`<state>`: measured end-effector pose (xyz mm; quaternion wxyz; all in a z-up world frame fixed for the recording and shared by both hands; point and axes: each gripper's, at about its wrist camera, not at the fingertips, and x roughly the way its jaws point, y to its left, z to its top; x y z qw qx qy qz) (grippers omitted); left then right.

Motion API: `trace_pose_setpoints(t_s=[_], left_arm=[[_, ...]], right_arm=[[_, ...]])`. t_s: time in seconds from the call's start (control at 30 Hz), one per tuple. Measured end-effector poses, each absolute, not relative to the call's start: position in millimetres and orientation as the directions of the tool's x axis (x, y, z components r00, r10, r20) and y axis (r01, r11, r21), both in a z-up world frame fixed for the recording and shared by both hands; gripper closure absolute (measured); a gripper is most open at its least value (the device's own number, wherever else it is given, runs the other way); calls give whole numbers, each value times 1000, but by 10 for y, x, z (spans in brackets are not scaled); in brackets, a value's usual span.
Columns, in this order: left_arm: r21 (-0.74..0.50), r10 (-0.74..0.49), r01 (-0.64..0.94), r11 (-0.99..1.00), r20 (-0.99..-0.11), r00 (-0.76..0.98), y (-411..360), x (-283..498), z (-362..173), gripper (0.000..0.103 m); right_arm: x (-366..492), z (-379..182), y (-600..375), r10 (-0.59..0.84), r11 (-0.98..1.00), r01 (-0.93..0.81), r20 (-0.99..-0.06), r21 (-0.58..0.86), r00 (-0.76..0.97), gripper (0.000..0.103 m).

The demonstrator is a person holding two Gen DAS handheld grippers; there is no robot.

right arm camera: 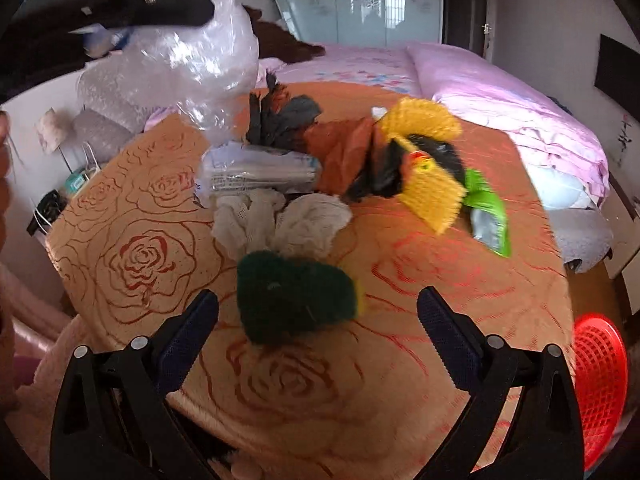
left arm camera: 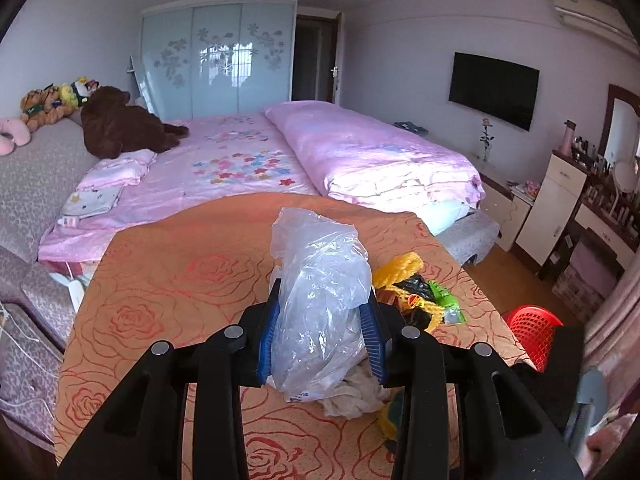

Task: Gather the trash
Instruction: 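Grasp the clear plastic bag with the left tool while the right tool grasps the green scrubber, then carry both items over the red wastebasket and open both tools to drop them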

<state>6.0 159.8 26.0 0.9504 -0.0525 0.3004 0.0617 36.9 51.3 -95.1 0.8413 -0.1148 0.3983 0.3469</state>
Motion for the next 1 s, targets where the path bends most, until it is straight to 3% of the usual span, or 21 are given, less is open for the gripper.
trace_pose_setpoints(t_s=[0.13,0.23,0.73,1.0], left_arm=[[-64,88,-152,986,-580,810,1629,34,223,69],[-56,95,-155,986,-580,809,1614,25,211,69],[-73,28,-75,995,-502,864,1418,-89,498,69],[-48,-31,7,999,-516,856,1078,116,494,69]], right_arm=[[443,-1024,634,483,729,-676,-777,103,403,45],[436,-1023,560,483,737,-667,-777,111,405,50],[421,-481,-308,374,888,-455,-687,71,623,51],[530,-253,-929,267,954,-292,-644,70,717,51]])
